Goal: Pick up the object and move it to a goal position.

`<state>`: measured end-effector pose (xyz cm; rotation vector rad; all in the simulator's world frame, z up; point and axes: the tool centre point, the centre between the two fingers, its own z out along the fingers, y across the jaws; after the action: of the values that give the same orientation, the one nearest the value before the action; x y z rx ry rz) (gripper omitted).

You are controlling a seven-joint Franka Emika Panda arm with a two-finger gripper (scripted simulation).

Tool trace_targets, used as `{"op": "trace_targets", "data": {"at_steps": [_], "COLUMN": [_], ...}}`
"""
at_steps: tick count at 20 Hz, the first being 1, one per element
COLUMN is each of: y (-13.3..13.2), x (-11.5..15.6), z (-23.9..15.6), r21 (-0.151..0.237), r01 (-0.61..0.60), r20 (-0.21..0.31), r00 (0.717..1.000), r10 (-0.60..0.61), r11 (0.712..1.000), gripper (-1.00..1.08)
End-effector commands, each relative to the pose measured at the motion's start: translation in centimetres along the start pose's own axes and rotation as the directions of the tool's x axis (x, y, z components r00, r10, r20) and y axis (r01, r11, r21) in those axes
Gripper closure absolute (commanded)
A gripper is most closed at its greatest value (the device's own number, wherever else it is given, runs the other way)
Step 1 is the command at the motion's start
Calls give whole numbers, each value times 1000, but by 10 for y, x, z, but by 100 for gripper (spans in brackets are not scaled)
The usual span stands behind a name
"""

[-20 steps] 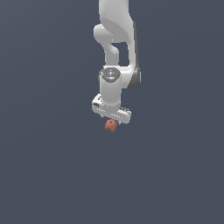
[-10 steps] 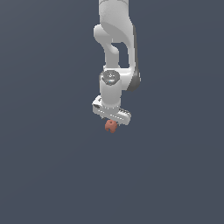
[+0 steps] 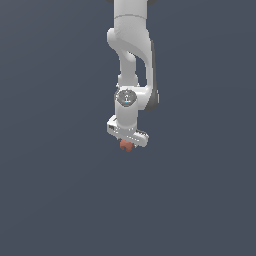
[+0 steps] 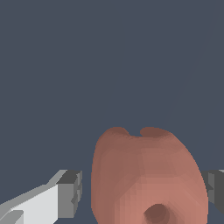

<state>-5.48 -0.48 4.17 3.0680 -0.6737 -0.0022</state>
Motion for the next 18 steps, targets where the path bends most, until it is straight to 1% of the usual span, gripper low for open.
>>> {"op": "trace_targets", "data": {"at_steps": [1,2,13,18], "y": [0,0,-1,-6], "x": [1,1,0,-4], "z": [2,2,1,-7], "r21": [1,1,1,1], "r01": [0,0,0,0], "r20": [-1,-1,-2,-2], "r00": [1000,1000,1000,1000], "r10": [0,0,0,0], "r11": [1000,1000,1000,1000], "gripper": [-92,108,108,108]}}
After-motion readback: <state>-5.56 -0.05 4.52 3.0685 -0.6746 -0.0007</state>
